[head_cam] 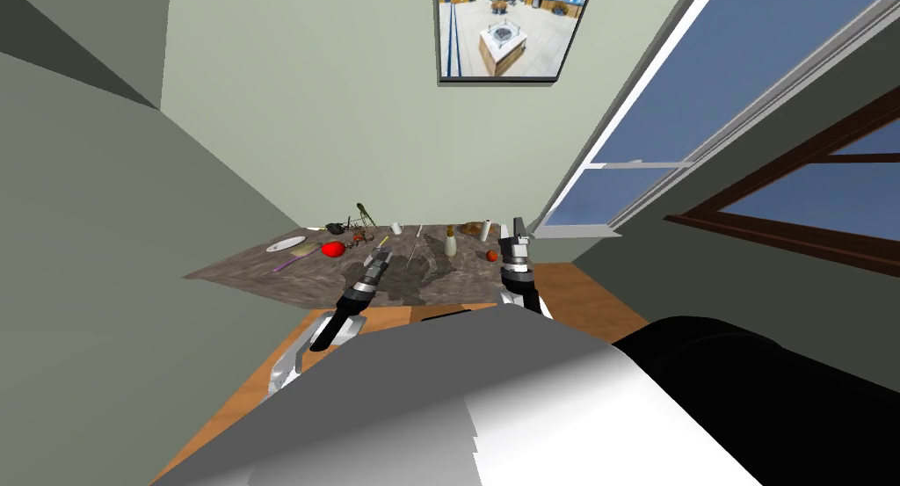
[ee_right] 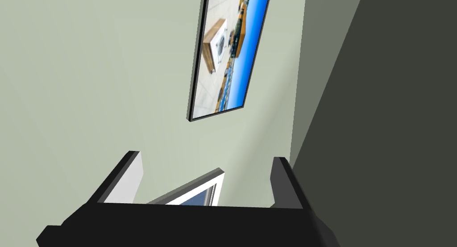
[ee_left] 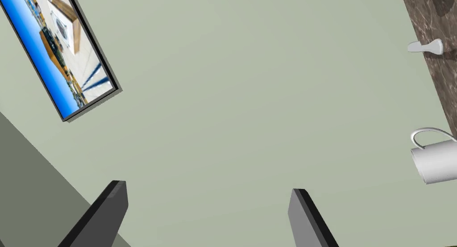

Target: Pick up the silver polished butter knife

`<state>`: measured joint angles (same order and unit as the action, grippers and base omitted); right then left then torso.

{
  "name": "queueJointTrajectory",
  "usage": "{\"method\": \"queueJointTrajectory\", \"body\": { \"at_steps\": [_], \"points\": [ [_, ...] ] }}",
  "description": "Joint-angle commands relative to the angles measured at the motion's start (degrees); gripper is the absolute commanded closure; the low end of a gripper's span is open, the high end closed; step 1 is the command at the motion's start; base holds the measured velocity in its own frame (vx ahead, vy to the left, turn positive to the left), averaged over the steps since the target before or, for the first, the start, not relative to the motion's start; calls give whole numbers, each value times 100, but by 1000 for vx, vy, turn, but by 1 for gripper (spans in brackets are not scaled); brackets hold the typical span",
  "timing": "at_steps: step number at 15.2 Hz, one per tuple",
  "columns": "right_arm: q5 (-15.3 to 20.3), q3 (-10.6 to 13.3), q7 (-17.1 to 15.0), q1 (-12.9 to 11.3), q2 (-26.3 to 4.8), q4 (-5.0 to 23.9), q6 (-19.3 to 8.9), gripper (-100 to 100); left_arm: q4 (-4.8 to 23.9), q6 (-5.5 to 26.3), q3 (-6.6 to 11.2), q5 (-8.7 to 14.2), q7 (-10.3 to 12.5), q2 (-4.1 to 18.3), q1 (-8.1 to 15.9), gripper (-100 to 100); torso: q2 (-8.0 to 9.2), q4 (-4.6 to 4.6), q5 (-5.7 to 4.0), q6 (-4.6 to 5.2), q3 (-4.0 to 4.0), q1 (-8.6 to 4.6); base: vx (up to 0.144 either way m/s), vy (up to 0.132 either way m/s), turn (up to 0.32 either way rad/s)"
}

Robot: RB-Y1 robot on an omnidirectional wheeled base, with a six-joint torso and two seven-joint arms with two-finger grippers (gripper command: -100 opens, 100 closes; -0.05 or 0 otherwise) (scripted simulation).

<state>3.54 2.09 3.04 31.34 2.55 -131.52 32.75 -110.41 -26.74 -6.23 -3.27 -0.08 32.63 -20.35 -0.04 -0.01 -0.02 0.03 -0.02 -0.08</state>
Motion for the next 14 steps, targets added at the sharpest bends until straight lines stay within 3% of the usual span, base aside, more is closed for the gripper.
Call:
{"method": "queueJointTrajectory", "body": {
  "at_steps": [1, 6, 8, 9, 12, 13, 14],
  "points": [
    [0, 0, 0, 0, 0, 0, 0, 0, 161, 90, -114, -1, 3, 252, 80, -100, 0, 0, 0, 0, 0, 0, 4, -23, -112],
    [0, 0, 0, 0, 0, 0, 0, 0, 729, 410, -464, 56, 84, 941, 350, -100, -1, 0, -1, -1, -1, -4, 7, -31, -150],
    [0, 0, 0, 0, 0, 0, 0, 0, 729, 410, -464, 56, 84, 1080, 350, -100, -2, 0, -1, -1, -1, -5, 7, -26, -84],
    [0, 0, 0, 1, 0, 0, 0, 0, 924, 520, -589, 76, 113, 1289, 439, -100, -1, 0, -1, -3, 0, -2, 3, -26, -117],
    [0, 0, 0, 0, 0, 0, 0, 0, 1120, 630, -718, 95, 142, 1621, 529, -100, 0, 0, -1, 1, 0, -7, 6, -37, -167],
    [0, 0, 0, 0, 0, 0, 0, 0, 1316, 741, -851, 114, 172, 1754, 616, -100, 0, 0, -2, -1, 0, -8, 11, -43, -141],
    [0, 0, 0, 0, 0, 0, 0, 0, 1316, 741, -851, 114, 172, 1866, 616, -100, -2, 0, -2, 0, -1, -9, 9, -41, -129]
  ]
}}
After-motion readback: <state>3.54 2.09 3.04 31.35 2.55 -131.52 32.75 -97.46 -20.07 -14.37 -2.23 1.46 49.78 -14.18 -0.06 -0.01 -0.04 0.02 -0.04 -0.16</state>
